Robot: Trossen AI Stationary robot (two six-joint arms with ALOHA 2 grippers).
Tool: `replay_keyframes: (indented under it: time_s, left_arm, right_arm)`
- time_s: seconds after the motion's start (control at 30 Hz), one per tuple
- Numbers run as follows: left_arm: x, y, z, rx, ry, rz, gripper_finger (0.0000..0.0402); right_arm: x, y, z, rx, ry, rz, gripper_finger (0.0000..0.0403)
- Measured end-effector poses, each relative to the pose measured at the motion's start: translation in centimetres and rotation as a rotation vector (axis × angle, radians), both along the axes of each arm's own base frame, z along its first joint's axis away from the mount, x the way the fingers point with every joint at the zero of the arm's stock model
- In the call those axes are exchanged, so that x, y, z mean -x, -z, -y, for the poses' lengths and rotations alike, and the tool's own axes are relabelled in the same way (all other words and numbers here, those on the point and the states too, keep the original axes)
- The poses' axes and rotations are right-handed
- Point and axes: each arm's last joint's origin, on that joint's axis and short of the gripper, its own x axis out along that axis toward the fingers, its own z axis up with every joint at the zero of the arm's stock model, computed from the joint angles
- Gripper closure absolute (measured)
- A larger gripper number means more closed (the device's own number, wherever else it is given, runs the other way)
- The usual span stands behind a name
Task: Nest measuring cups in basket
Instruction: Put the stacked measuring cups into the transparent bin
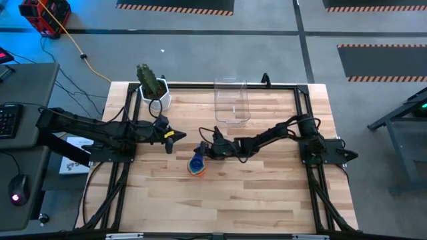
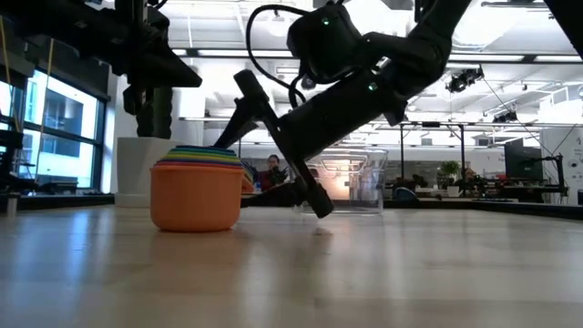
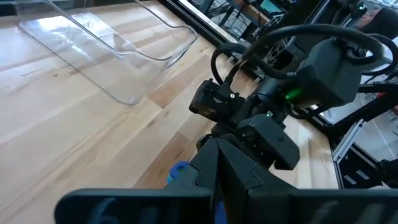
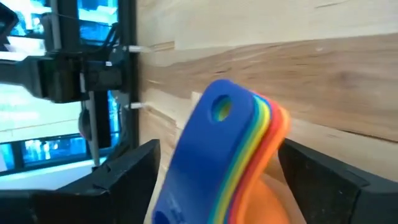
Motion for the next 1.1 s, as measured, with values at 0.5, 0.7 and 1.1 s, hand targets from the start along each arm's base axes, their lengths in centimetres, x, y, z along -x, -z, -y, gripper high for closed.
replay_keyframes:
  time_s: [0.5,0.7,1.1]
  left_arm:
    - [0.00,0.00,-0.01,-0.040,0.014,-0.009,0.0401]
    - [0.00,0.00,-0.01,-0.042,0.014,-0.009,0.0401]
    - [0.08,-0.13,-0.04,-0.052,0.016,-0.003,0.0401]
  right_arm:
    - [-0.52,-0.47,0.01,0.032,0.010,-0.071,0.0097]
    - [-0.46,-0.37,0.05,0.036,0.010,-0.084,0.0137]
    - [-0.53,-0.62,-0.09,0.035,-0.040,-0.075,0.0323]
